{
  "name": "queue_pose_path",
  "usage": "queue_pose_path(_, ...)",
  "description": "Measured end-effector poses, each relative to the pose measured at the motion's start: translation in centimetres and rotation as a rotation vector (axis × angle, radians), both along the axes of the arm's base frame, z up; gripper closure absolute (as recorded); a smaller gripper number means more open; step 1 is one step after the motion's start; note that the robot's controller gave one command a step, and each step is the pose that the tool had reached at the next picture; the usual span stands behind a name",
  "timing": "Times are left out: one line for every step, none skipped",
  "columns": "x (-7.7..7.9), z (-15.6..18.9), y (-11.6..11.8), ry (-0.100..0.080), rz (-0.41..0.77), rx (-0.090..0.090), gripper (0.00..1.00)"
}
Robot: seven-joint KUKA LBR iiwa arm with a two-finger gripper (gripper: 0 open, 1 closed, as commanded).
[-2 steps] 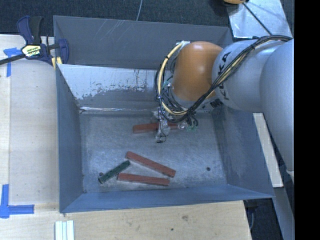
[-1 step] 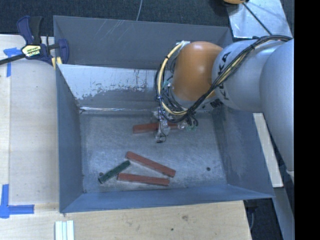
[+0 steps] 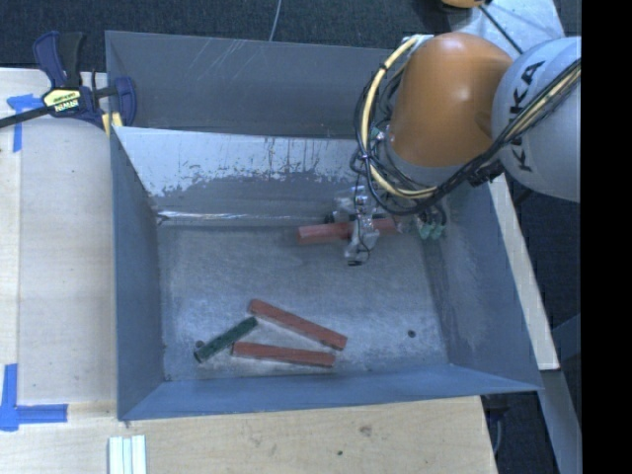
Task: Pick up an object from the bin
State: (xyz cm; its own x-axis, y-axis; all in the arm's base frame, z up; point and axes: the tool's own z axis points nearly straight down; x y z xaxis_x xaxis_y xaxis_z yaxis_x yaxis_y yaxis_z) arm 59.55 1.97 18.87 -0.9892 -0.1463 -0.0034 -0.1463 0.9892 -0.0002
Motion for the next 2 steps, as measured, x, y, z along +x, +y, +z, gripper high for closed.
queue_pose_path(0.0, 0.0, 0.0, 0.000, -0.001, 0.000, 1.00)
queue_pose_path(-0.1, 13.6, 0.1, -0.008, 0.366, -0.002, 1.00)
